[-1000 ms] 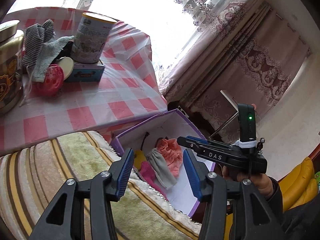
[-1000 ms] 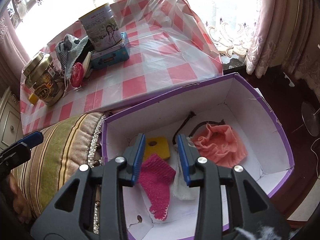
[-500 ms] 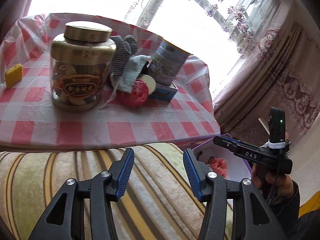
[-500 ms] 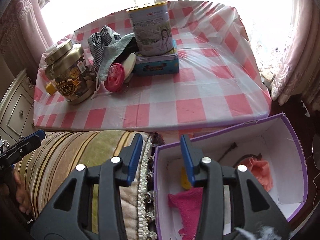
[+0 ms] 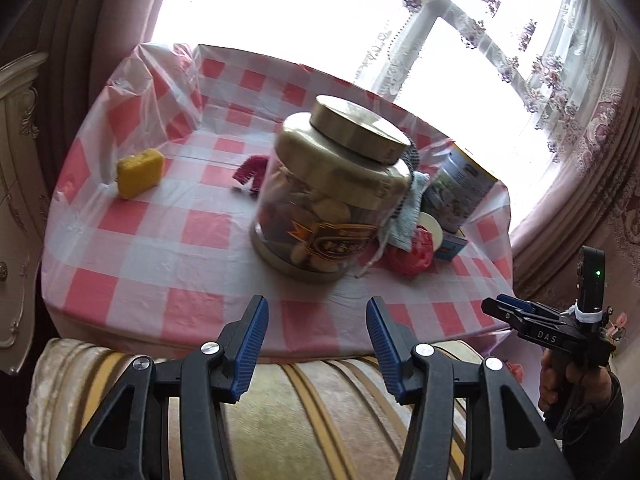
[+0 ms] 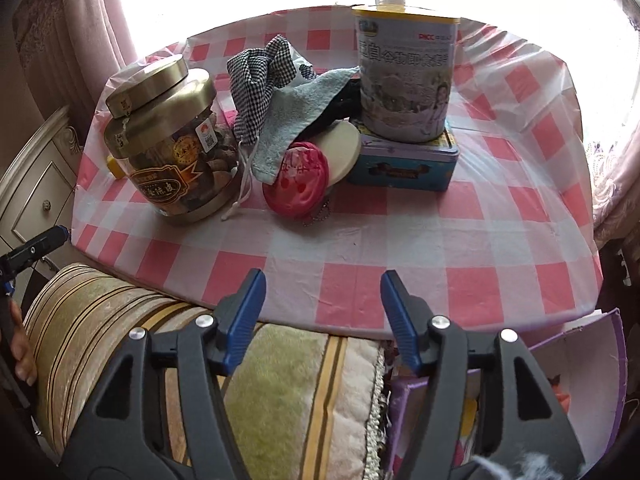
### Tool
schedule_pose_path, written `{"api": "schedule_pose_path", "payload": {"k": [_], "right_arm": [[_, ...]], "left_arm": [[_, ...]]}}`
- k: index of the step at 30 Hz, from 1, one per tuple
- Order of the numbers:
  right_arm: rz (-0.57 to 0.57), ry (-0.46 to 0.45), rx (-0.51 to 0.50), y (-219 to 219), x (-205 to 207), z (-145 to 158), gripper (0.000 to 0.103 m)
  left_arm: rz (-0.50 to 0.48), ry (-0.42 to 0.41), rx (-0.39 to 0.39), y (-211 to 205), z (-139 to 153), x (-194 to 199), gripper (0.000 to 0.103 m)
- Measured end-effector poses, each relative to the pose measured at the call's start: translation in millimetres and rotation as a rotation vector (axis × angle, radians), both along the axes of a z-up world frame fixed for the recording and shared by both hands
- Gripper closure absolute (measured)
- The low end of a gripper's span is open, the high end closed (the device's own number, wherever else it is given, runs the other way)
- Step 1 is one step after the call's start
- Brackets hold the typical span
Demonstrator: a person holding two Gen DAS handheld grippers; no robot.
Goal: Organize soft objects
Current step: 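Move both tools back over the table toward the remaining items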
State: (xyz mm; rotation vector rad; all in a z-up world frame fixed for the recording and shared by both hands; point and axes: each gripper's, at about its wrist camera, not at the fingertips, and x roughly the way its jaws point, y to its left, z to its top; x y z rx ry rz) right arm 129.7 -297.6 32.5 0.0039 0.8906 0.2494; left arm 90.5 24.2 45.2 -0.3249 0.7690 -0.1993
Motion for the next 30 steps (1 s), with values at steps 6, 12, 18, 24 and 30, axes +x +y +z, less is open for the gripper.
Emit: {"api": "schedule_pose_path", "payload": {"k": [6,12,18,24,30], "right_arm": [[0.007,-0.013,-0.035,22,22,-5,0.028],[0.007,-0.014,-0.065,39,44,-11,0.022],[0.010,-0.001,-0.098,52,64,-18,0.021],[0.032,-0.003,-0.143,67,83,-21,0.017],[0.044,-0.007,-0.179,78,98,-24,0.016]], "left_arm": [[0.065,0.015,0.053,40,0,23,0.051],[0.058,0.054,0.148,76,-4,58,0.051],[0.079,0.074,0.198,111,-12,97,0.051],[0.076,0.094,0.264,132,-21,137,0.043],[0.060,0.119,0.324,140,-33,168,0.043]]}}
